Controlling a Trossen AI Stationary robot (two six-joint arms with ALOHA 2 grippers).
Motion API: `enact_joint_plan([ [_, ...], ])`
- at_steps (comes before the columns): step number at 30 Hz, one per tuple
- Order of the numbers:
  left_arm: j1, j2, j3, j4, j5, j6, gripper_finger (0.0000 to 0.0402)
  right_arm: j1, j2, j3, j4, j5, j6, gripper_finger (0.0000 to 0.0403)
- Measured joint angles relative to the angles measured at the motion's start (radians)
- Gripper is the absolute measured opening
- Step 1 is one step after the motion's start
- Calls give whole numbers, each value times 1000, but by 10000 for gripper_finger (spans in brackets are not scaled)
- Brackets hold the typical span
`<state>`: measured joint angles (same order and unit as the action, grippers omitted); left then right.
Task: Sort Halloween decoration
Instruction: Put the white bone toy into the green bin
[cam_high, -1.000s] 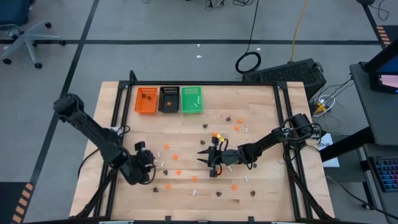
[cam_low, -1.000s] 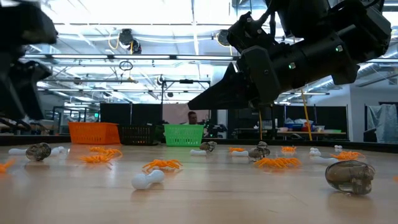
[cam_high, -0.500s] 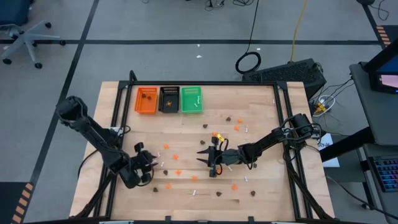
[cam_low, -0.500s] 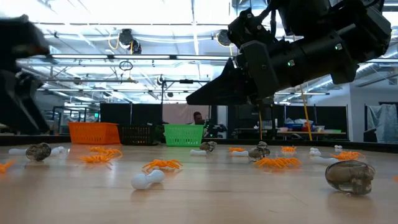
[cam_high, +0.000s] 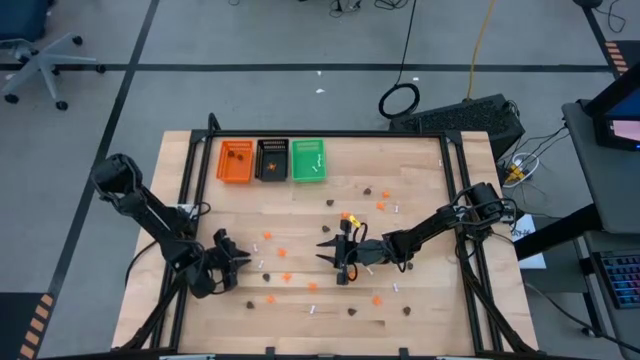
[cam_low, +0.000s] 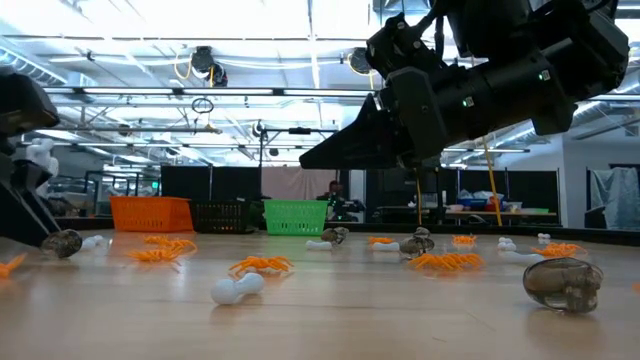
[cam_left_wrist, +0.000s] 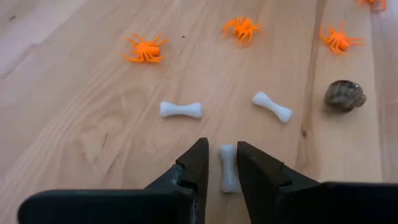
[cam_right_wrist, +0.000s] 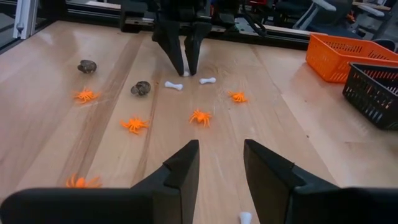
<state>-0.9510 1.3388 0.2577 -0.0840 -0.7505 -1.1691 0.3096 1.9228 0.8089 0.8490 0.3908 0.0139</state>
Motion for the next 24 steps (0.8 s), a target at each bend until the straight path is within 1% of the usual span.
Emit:
enact_joint_plan([
  [6, -10, 22, -3, 19, -8, -3, 122, 0, 0, 0, 0, 0, -8, 112],
  [9, -12, 61, -1, 29, -18, -33, 127, 0, 0, 0, 0, 0, -18, 112],
  [12, -12, 111, 0, 46, -40, -52, 105, -1, 0, 0, 0, 1, -28, 112],
  [17, -12, 161, 0, 80, -70, -53, 19, -3, 0, 0, 0, 1, -30, 112],
  [18, -15, 164, 0, 80, -71, -56, 13, -3, 0, 0, 0, 1, -29, 112],
  [24, -27, 152, 3, 79, -94, -52, 7, -3, 0, 0, 0, 0, -35, 112],
])
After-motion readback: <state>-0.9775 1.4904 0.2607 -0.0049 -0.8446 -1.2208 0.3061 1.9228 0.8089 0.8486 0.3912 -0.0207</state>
